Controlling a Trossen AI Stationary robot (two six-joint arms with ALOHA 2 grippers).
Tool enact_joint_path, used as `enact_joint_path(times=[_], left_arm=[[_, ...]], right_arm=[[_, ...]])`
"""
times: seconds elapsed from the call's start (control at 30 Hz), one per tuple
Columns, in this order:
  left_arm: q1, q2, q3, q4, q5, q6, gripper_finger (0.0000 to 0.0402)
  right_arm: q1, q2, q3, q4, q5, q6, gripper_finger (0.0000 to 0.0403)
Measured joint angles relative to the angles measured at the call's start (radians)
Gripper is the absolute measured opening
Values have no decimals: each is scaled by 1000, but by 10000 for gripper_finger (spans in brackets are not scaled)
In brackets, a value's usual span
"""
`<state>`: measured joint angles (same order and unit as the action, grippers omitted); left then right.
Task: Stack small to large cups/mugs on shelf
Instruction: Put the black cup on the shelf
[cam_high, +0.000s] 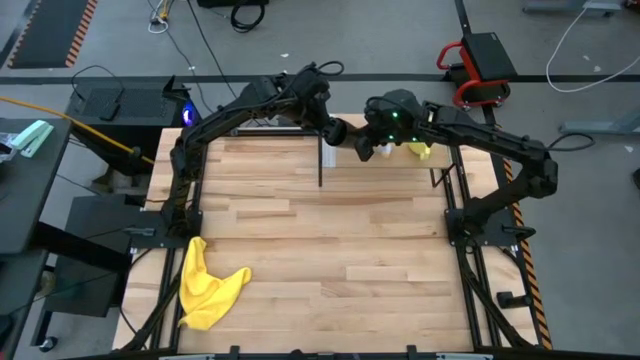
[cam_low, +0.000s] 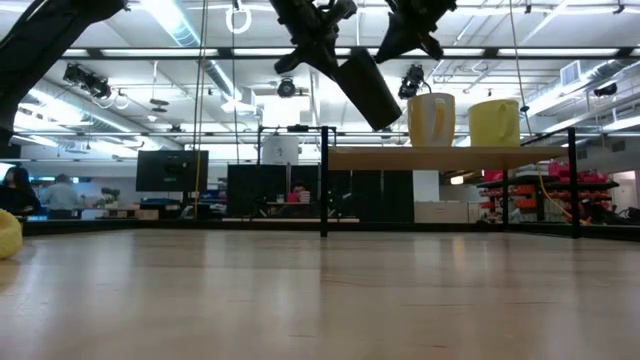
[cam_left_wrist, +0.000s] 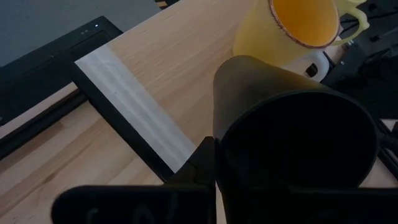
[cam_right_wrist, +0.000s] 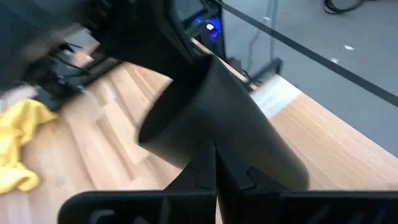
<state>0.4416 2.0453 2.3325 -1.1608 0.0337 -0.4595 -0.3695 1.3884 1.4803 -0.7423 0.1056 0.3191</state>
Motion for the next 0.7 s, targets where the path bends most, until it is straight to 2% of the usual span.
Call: enact_joint_path(times=[0.4, 0.7], left_arm=[[-4, 14, 0, 28, 2, -1, 9], [-19, 34, 1, 30, 8, 4, 9]], right_arm=[[-1, -3, 0, -80, 51, 0, 0], [25, -94, 0, -145, 115, 15, 0]])
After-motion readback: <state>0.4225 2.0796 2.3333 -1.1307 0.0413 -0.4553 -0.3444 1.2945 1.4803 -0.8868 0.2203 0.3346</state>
